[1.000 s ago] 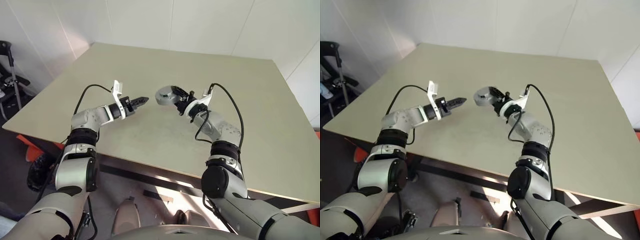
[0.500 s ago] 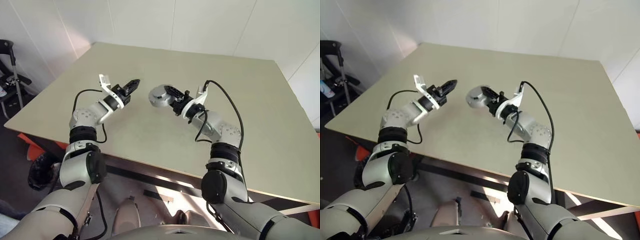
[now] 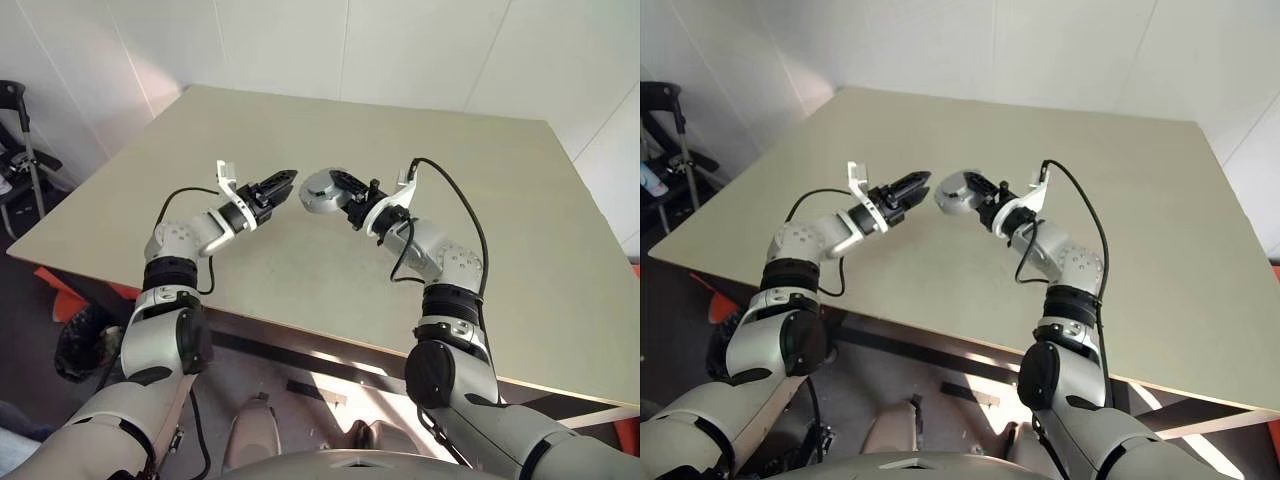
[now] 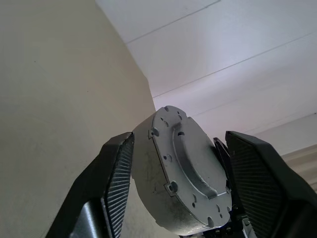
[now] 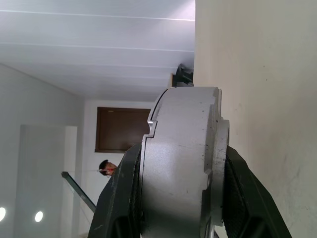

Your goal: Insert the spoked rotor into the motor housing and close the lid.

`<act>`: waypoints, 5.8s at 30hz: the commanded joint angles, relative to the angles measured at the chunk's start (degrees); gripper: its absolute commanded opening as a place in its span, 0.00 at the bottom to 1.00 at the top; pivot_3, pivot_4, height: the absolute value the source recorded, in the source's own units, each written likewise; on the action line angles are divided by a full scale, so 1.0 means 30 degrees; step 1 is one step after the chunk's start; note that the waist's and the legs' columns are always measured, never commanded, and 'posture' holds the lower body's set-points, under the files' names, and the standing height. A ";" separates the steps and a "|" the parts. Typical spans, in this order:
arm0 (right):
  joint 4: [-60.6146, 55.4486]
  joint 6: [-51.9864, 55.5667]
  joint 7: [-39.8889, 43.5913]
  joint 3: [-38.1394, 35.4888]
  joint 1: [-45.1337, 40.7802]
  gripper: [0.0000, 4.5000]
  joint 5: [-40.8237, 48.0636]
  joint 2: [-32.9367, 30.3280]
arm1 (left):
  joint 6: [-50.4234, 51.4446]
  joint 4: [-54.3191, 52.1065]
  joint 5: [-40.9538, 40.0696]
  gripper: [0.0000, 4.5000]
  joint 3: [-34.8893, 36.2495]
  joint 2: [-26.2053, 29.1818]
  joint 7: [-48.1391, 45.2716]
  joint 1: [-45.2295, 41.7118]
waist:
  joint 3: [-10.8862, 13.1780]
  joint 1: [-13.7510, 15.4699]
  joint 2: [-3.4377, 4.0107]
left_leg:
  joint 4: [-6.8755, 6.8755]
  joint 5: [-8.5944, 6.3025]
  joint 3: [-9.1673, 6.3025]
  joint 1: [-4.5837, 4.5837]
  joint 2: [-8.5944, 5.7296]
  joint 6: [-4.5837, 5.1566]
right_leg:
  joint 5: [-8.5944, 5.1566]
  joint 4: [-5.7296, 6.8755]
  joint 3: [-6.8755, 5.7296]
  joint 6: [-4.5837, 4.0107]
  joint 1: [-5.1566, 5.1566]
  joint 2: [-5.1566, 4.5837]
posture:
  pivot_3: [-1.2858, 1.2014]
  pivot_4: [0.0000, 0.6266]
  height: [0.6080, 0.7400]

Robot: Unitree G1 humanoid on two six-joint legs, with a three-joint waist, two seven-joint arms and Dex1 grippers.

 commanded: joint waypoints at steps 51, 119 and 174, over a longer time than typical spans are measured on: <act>-0.2193 -0.0520 -0.0869 0.1854 -0.0041 0.43 0.3650 -0.0215 | 0.4778 0.3803 -0.3345 0.50 0.3541 -0.0777 -0.0378 -0.2543 | 0.0000 0.0042 -0.0001 | 0.0200 -0.0004 -0.0050 -0.0095 -0.0007 0.0003 | 0.0033 0.0076 -0.0038 0.0052 0.0001 -0.0046 | 0.52 0.00 1.00; -0.1226 -0.4163 0.3275 0.2900 0.0086 0.99 -0.4431 -0.2995 | -0.6631 0.3972 0.0895 0.50 0.2750 0.2182 0.5421 0.0437 | -0.0001 -0.0004 -0.0011 | 0.0292 -0.0011 -0.0056 -0.0146 0.0000 0.0015 | 0.0046 0.0093 -0.0042 0.0071 0.0005 -0.0056 | 0.52 0.00 1.00; -0.4933 -0.5920 1.0242 1.1269 0.3894 1.00 -1.3275 -0.7805 | -0.9019 -1.0629 0.8296 0.99 -1.1529 0.2995 -0.2506 0.5040 | -0.0003 0.0004 -0.0012 | 0.0275 -0.0005 -0.0034 -0.0037 -0.0006 0.0007 | 0.0099 0.0045 -0.0022 0.0046 0.0091 -0.0071 | 0.52 0.00 1.00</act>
